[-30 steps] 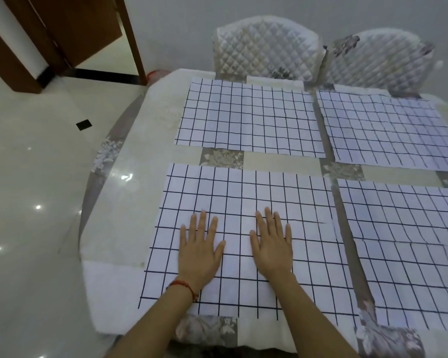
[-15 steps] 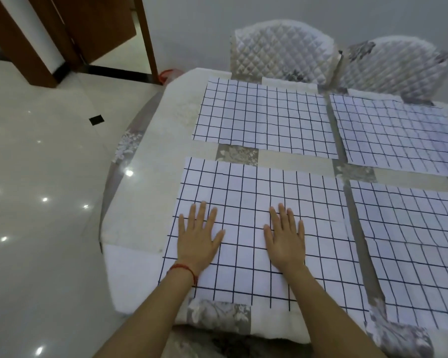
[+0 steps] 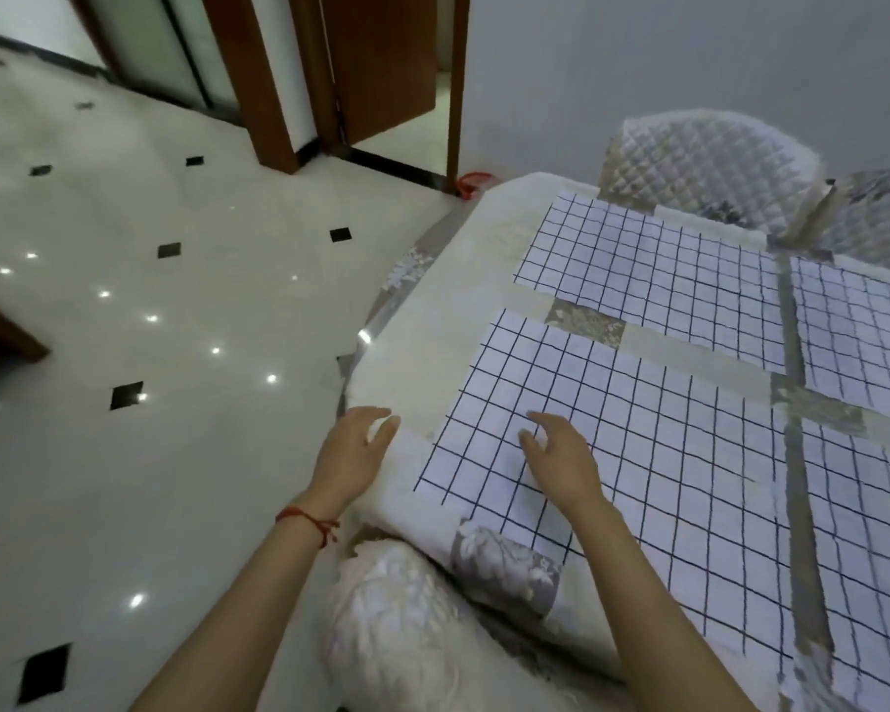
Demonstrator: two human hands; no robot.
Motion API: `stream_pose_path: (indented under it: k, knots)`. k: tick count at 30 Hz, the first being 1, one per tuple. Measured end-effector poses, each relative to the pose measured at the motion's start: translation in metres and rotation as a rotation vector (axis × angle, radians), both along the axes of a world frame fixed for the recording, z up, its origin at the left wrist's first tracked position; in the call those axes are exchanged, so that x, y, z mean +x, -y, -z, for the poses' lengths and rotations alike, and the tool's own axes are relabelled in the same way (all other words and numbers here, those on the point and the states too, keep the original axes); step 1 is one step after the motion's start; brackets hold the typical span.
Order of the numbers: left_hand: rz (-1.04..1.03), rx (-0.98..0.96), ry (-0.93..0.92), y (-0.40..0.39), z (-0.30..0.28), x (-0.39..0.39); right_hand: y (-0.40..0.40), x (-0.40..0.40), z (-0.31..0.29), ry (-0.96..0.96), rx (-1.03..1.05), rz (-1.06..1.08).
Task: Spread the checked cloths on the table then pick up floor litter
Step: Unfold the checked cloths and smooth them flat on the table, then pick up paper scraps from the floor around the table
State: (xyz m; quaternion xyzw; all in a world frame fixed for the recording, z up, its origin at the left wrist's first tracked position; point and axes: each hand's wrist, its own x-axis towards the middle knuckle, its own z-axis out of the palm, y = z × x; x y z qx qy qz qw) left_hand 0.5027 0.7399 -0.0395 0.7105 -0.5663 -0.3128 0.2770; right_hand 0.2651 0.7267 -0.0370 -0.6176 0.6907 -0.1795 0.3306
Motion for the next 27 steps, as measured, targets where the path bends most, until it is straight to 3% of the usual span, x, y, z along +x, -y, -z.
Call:
stream_pose_path:
  k: [9, 17, 22, 27]
  knots:
    - [-0.384, 0.111, -0.12, -0.111, -0.003, 0.138, -0.006, 0.143, -0.03, -0.028, 0.044, -0.387]
    - [-0.657, 0.365, -0.272, -0.234, 0.059, 0.269, -0.005, 0.29, 0.002, -0.191, 0.292, -0.679]
    - [-0.807, 0.521, -0.373, -0.291, 0.093, 0.325, -0.019, 0.348, 0.062, -0.178, 0.46, -0.582]
    - [-0.887, 0.639, -0.458, -0.296, 0.116, 0.374, -0.033, 0.364, 0.108, 0.026, 0.56, -0.241]
